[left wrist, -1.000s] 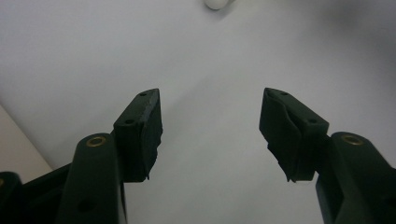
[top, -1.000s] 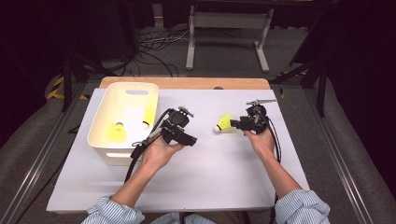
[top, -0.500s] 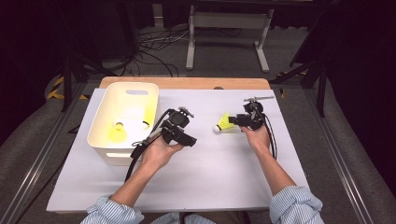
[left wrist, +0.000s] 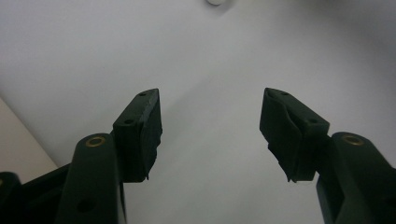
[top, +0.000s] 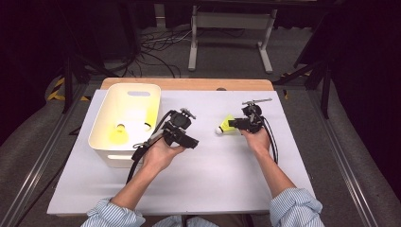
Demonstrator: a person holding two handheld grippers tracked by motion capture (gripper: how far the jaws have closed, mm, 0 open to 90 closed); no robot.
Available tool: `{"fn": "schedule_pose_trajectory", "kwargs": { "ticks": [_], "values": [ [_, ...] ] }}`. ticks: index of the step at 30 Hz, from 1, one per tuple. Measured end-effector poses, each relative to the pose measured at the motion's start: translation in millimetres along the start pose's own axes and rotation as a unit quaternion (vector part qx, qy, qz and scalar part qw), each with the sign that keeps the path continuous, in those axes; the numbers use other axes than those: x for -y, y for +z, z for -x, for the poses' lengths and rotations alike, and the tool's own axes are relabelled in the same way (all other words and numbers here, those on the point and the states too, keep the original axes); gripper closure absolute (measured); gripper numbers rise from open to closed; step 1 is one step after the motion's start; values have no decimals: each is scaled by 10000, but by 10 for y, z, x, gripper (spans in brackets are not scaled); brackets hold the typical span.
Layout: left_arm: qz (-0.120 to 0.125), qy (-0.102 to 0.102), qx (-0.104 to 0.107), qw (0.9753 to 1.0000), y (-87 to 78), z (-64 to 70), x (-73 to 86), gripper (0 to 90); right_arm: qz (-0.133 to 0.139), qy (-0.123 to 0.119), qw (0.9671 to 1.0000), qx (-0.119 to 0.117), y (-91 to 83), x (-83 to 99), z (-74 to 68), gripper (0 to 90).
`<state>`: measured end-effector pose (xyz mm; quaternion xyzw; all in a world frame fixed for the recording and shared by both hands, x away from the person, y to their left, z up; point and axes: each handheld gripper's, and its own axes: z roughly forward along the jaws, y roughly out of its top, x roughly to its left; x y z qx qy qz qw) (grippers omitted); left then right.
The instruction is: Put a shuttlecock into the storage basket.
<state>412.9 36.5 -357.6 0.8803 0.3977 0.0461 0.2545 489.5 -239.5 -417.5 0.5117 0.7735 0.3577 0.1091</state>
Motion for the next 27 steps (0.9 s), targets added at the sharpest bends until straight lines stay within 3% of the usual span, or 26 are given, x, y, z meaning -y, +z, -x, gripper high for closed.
{"fn": "schedule_pose_trajectory", "kwargs": {
  "ticks": [7,15,23,27],
  "values": [
    [-65,78,-145,9998,15,21,3,394,-134,-65,9999,-68,-16,17,6,751],
    [-74,118,-139,9998,22,33,-2,396,-261,-60,9989,-375,-32,52,33,876],
    [-44,161,-142,9998,-1,26,1,394,-260,-161,9978,-587,-67,68,-3,900],
    [-11,203,-157,9997,-12,44,-2,392,-273,-320,9970,-650,-120,72,-58,900]
  ]
}}
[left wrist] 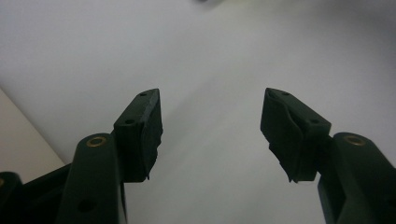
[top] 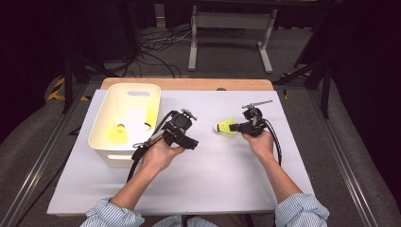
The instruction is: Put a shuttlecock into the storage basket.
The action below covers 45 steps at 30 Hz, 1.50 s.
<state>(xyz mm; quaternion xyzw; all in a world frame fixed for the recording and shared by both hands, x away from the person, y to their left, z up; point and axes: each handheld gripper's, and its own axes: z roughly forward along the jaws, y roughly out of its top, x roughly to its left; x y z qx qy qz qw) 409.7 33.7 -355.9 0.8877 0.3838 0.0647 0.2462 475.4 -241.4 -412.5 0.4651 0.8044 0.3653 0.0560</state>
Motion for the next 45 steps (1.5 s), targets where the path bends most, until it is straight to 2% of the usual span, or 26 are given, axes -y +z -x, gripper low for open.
{"fn": "schedule_pose_trajectory", "kwargs": {
  "ticks": [4,10,25,45],
  "values": [
    [-23,45,3,10000,-2,7,-8,384,-45,-145,9999,-6,-50,7,-53,900],
    [1,82,1,10000,-21,6,-1,380,-53,-224,9997,-59,-130,42,-90,900],
    [63,162,-7,9998,-69,5,18,370,-49,-574,9973,-466,-271,107,-333,900],
    [63,338,39,9994,-64,67,41,357,4,-827,9918,-971,-436,214,-601,900]
  ]
}}
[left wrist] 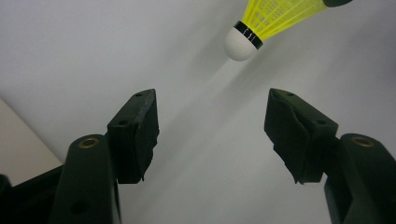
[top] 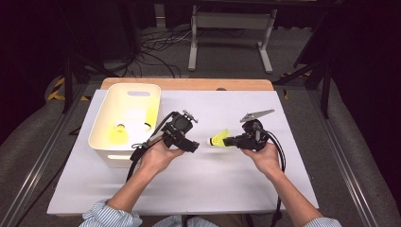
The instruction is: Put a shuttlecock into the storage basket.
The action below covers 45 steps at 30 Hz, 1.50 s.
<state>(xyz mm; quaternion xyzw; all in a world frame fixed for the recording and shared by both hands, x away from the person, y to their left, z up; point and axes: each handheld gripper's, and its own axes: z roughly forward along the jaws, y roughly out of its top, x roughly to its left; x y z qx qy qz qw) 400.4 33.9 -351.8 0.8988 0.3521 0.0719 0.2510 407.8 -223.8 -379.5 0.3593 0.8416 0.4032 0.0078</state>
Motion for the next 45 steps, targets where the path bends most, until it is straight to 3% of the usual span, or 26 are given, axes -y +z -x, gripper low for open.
{"fn": "schedule_pose_trajectory", "kwargs": {
  "ticks": [22,45],
  "values": [
    [-56,152,63,9998,41,67,37,347,51,-214,9991,-354,-61,10,-189,900],
    [-171,283,193,9993,135,133,43,341,149,-376,9970,-663,-18,-104,-353,900]
  ]
}}
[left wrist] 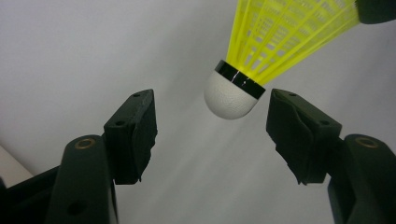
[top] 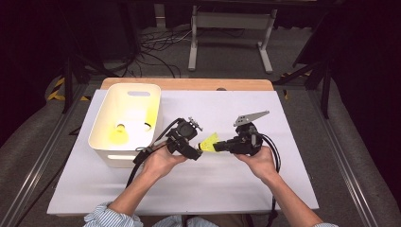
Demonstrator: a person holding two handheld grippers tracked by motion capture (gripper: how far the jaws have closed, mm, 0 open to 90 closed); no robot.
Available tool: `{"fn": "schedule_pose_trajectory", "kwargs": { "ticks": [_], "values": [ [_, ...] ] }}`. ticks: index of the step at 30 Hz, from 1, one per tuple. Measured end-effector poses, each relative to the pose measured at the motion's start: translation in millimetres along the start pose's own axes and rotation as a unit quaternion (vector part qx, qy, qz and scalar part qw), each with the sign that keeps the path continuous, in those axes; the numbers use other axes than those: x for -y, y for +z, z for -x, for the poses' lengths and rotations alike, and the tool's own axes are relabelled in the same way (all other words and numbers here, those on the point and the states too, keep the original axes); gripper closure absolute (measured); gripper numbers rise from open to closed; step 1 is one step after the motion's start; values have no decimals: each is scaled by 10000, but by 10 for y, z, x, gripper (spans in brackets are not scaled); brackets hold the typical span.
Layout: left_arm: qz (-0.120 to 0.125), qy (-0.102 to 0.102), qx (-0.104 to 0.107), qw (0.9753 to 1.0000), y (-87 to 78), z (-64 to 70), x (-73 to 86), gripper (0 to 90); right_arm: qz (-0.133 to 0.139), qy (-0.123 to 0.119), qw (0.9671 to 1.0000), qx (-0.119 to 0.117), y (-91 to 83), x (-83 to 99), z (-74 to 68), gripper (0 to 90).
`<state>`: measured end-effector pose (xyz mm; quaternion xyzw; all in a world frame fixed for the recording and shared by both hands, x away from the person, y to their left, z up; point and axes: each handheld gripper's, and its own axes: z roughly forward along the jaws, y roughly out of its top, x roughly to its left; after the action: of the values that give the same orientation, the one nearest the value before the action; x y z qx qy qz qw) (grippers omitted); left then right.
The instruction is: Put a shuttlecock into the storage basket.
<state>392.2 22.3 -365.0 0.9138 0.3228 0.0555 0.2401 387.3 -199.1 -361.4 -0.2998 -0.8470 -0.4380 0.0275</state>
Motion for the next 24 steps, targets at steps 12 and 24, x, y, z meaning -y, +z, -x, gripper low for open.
{"fn": "schedule_pose_trajectory", "kwargs": {
  "ticks": [12,24],
  "values": [
    [-59,129,47,9999,41,39,-32,353,-13,-75,9999,-140,65,-67,-65,900],
    [-64,186,221,9996,37,40,-37,484,-23,-76,9998,-194,88,-83,-77,900]
  ]
}}
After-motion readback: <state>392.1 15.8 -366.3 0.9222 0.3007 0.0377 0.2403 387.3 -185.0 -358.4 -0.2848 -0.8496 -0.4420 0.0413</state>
